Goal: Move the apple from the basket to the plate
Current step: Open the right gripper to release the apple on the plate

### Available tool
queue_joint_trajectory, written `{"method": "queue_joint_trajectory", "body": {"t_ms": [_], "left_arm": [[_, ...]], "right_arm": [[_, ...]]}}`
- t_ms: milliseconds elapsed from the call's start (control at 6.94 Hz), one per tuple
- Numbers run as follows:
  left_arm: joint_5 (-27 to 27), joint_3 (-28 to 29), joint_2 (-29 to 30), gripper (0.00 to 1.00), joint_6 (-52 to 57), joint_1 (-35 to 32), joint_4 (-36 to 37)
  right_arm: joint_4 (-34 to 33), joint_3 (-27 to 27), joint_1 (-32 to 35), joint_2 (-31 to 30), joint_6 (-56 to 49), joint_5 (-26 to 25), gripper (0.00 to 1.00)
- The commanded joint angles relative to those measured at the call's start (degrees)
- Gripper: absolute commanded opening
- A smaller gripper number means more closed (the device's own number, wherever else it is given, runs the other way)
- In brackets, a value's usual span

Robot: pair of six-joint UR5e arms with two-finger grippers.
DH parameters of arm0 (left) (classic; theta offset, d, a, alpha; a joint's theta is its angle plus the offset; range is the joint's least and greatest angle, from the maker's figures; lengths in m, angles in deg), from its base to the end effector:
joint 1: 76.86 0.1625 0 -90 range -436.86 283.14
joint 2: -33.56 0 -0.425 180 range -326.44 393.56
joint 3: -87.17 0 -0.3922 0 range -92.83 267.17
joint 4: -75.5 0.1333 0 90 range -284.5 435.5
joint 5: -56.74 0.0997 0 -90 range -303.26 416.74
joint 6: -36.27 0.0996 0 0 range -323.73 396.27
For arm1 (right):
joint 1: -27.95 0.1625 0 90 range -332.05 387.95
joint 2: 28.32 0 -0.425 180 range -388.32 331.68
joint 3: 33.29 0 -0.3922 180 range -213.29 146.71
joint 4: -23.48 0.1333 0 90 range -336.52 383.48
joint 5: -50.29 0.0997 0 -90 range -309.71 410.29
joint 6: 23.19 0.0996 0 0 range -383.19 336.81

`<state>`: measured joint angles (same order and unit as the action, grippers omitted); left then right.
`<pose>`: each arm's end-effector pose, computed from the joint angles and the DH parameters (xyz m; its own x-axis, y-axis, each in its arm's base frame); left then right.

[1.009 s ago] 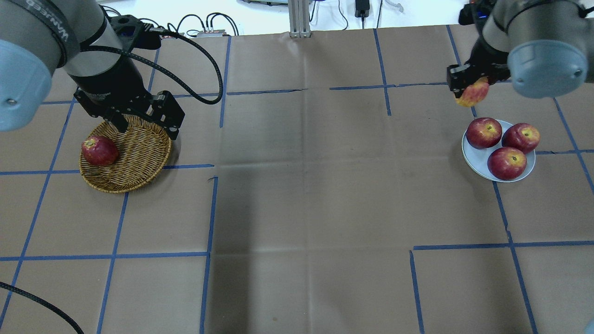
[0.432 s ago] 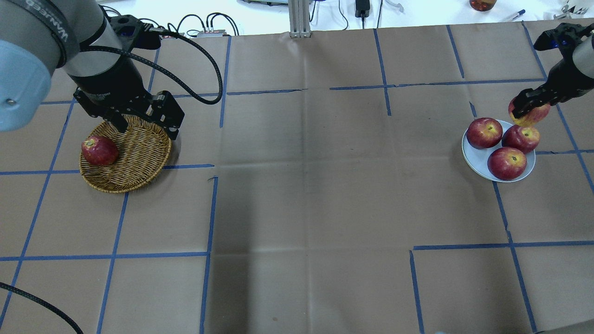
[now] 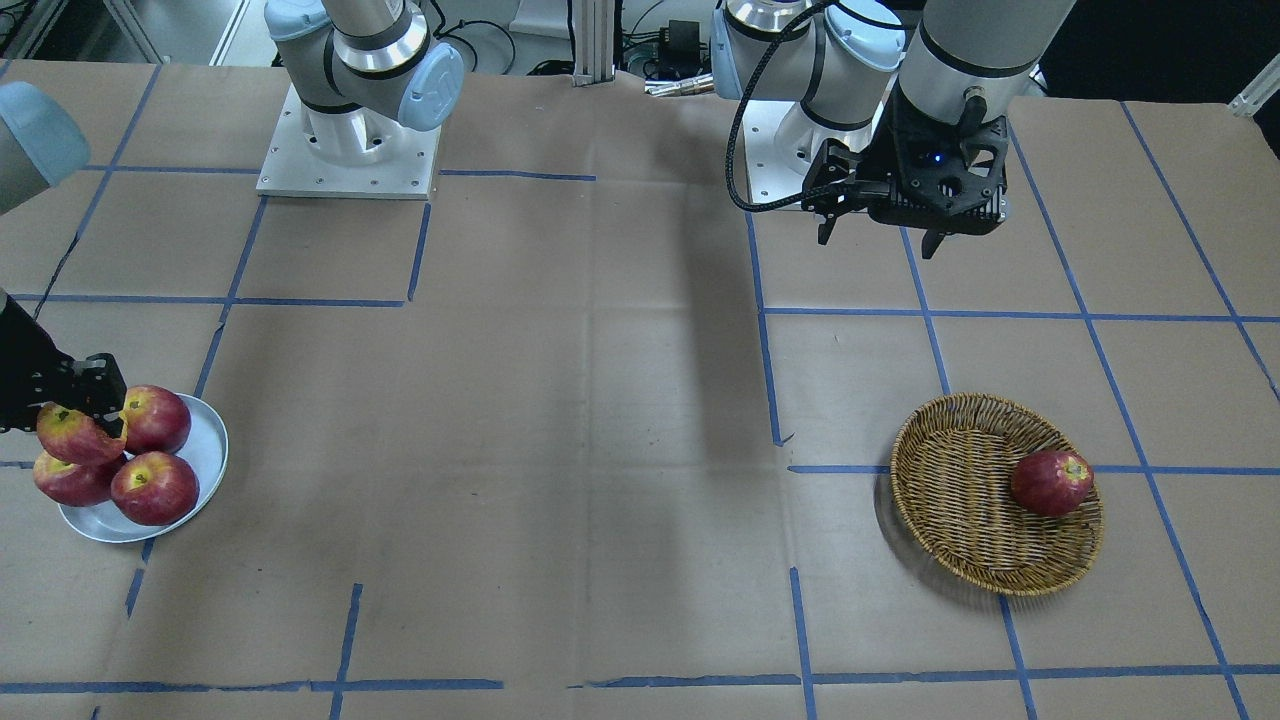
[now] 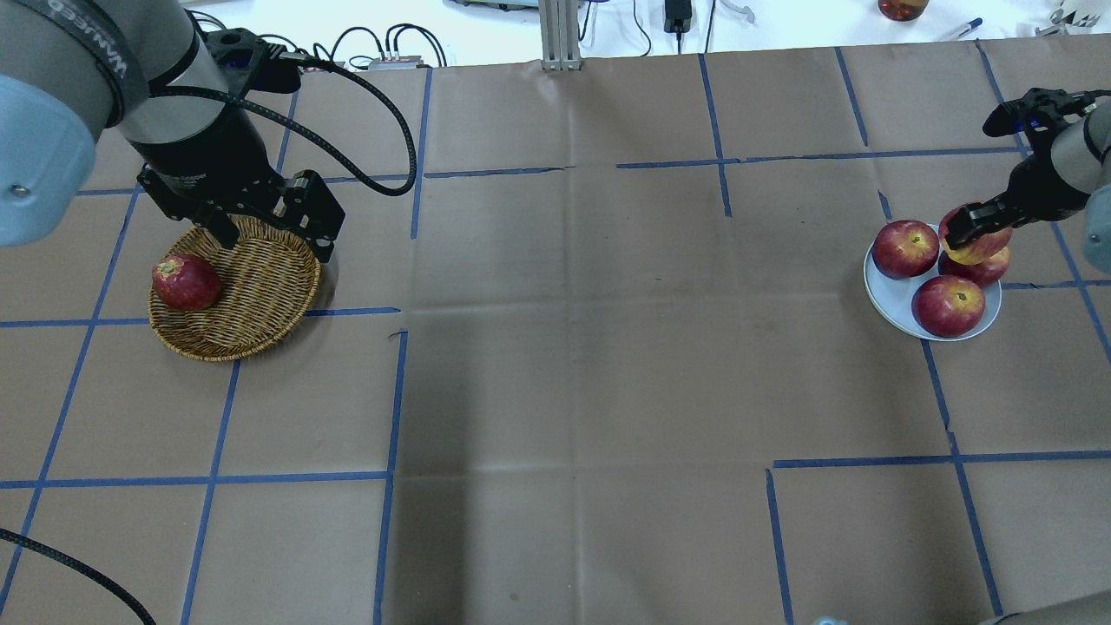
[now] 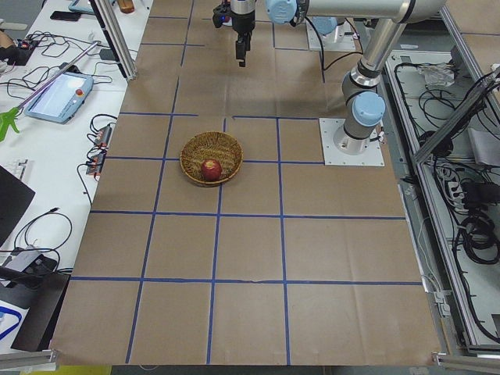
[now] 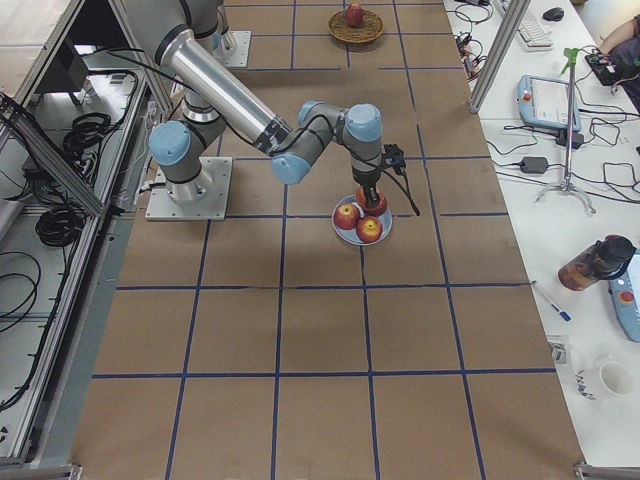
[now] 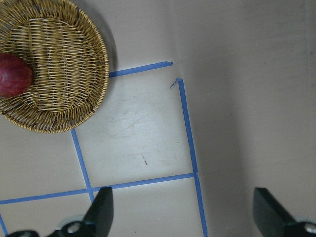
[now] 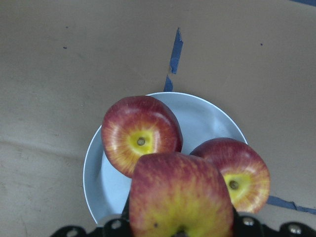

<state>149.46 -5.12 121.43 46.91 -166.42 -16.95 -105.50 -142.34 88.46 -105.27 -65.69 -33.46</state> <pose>-0.1249 -0.4724 0.4822 -0.9831 0.1790 -0.0382 0.1769 0.9828 0.0535 -0.1399 -0.5402 0.2818 -0.9729 -0.2314 0.0012 -0.2286 0.9601 -0.1613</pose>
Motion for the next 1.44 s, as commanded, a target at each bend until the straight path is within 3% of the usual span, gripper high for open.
{"method": "queue_joint_trajectory", "body": {"t_ms": [0,144,288,432,721,1297], "left_arm": [[0.0,0.0,0.0,0.99,0.0,0.0,0.0],[0.0,0.0,0.0,0.99,0.0,0.0,0.0],[0.0,0.0,0.0,0.99,0.0,0.1,0.0],[0.0,0.0,0.0,0.99,0.0,0.1,0.0],[0.0,0.3,0.3,0.99,0.0,0.1,0.0],[0.1,0.9,0.6,0.99,0.0,0.2,-0.2]], "right_arm": [[-2.1,-0.7,0.0,2.1,-0.2,-0.5,0.50],[-2.1,-0.6,0.0,2.2,-0.2,-0.8,0.51],[-2.1,-0.6,0.0,2.2,-0.1,-0.7,0.92],[-2.1,-0.2,0.0,1.8,0.1,-1.2,1.00],[-0.9,2.0,0.1,0.2,0.4,-1.1,1.00],[22.2,11.3,6.4,-9.2,8.3,-0.5,1.00]]}}
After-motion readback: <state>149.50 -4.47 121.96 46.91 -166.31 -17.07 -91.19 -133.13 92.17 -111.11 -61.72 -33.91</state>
